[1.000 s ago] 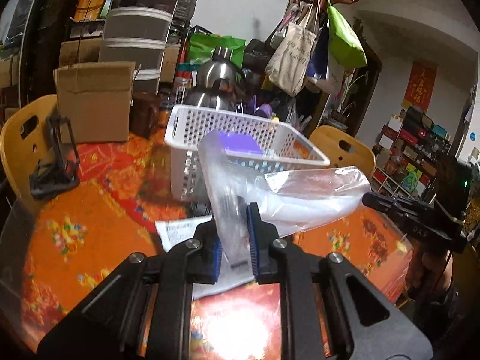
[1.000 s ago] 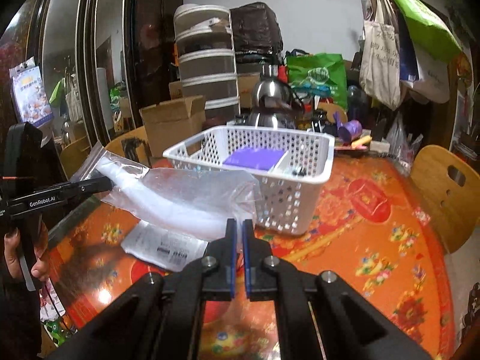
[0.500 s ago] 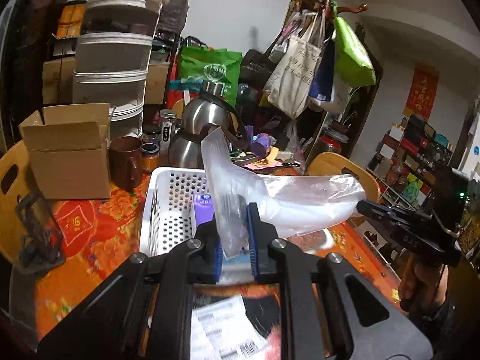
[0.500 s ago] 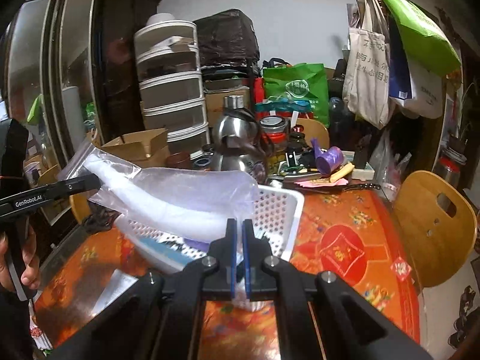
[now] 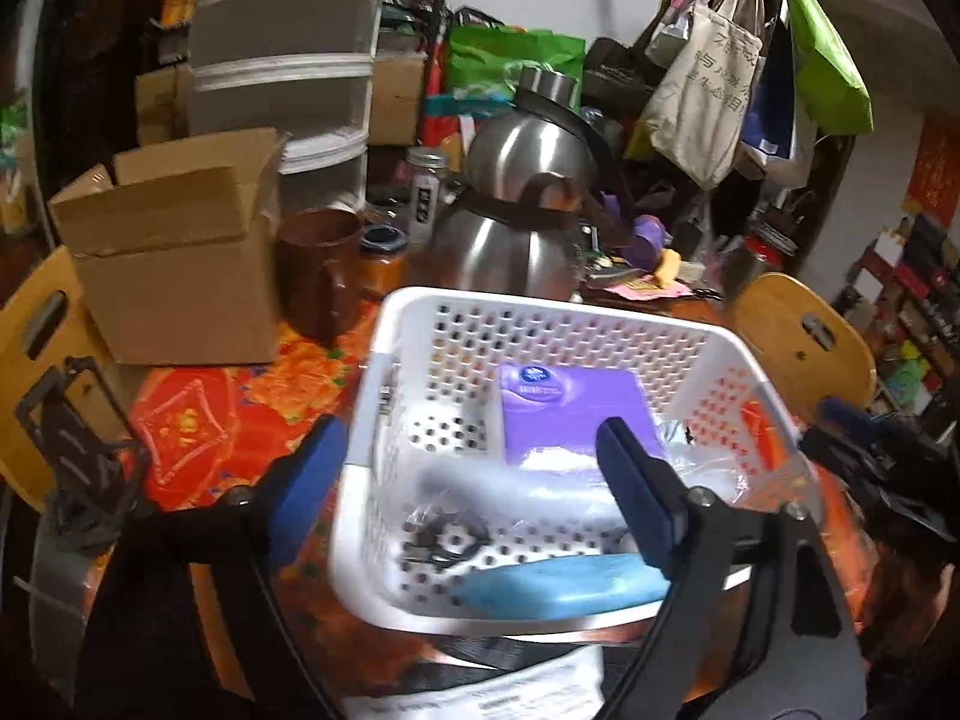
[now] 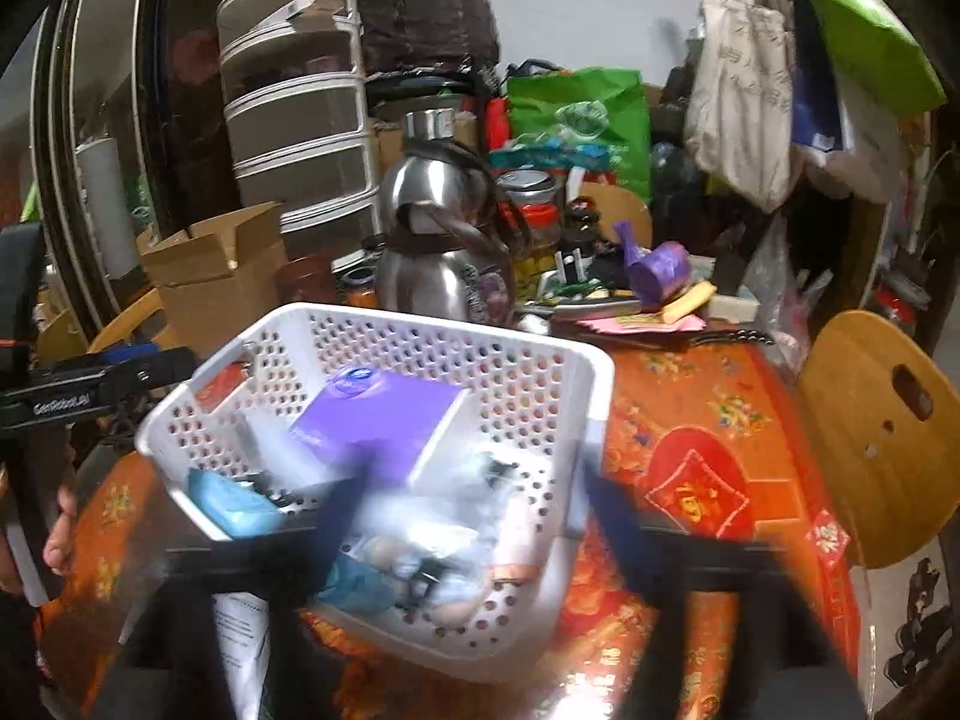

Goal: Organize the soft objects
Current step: 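Lift the clear plastic bag into the basket and open the grippers, then return to the table and grasp the white paper leaflet with both grippers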

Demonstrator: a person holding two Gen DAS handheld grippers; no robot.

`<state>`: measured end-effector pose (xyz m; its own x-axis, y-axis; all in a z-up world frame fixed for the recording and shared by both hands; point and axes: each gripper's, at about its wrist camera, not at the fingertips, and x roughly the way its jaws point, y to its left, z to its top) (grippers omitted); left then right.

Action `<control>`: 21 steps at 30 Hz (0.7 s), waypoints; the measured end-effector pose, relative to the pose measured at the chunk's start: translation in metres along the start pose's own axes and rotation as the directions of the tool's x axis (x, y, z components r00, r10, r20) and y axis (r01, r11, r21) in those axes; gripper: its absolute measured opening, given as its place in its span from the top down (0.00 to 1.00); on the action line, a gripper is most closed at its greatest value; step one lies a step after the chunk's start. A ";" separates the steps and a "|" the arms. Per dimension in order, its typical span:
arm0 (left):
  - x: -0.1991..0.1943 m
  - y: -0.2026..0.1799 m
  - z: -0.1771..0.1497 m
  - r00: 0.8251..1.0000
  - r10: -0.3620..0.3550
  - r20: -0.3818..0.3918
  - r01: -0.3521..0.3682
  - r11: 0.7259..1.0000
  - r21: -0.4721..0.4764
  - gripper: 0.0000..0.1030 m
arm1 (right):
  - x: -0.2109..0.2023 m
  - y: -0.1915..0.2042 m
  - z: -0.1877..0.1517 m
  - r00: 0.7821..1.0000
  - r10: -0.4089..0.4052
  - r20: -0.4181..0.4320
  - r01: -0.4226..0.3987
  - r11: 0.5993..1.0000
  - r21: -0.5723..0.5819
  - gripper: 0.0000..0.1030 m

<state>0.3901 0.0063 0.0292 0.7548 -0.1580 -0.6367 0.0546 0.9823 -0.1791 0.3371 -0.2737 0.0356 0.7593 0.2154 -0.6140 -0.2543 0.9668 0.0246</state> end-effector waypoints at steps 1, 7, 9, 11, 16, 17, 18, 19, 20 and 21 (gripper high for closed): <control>0.000 0.002 -0.003 1.000 -0.004 -0.007 0.004 1.000 -0.001 0.18 | -0.001 0.000 -0.002 1.000 -0.011 0.012 0.011 1.000 -0.004 0.17; -0.006 0.004 -0.009 1.000 -0.009 -0.014 0.009 1.000 -0.007 0.18 | 0.000 0.002 -0.005 1.000 0.008 0.006 -0.008 1.000 0.019 0.17; -0.014 0.001 -0.011 1.000 -0.002 -0.012 0.002 1.000 0.000 0.18 | 0.001 0.005 -0.006 1.000 0.004 0.000 -0.004 1.000 0.010 0.17; -0.017 0.001 -0.012 1.000 -0.008 -0.015 0.008 1.000 -0.001 0.18 | 0.001 0.006 -0.006 1.000 0.004 -0.004 -0.004 1.000 0.010 0.17; -0.026 -0.003 -0.016 1.000 -0.005 -0.010 0.006 1.000 0.016 0.18 | -0.002 0.005 -0.008 1.000 0.005 -0.002 -0.005 1.000 0.020 0.17; -0.027 -0.004 -0.017 1.000 -0.007 -0.010 0.007 1.000 0.021 0.18 | -0.002 0.006 -0.009 1.000 0.007 -0.002 -0.007 1.000 0.022 0.17; -0.030 -0.004 -0.019 1.000 -0.012 -0.009 0.012 1.000 0.022 0.18 | -0.003 0.005 -0.010 1.000 0.007 -0.001 -0.007 1.000 0.022 0.17; -0.032 -0.005 -0.021 1.000 -0.012 -0.007 0.012 1.000 0.022 0.18 | -0.004 0.005 -0.010 1.000 0.005 0.001 -0.005 1.000 0.025 0.17; -0.035 -0.005 -0.022 1.000 -0.008 -0.005 0.008 1.000 0.023 0.18 | -0.006 0.005 -0.012 1.000 0.009 0.003 -0.009 1.000 0.029 0.17; -0.037 -0.005 -0.024 1.000 -0.008 0.000 0.008 1.000 0.023 0.18 | -0.007 0.005 -0.013 1.000 0.013 0.004 -0.013 0.999 0.033 0.17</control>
<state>0.3462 0.0050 0.0363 0.7546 -0.1654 -0.6350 0.0752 0.9831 -0.1668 0.3228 -0.2724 0.0300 0.7584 0.2282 -0.6105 -0.2440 0.9680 0.0589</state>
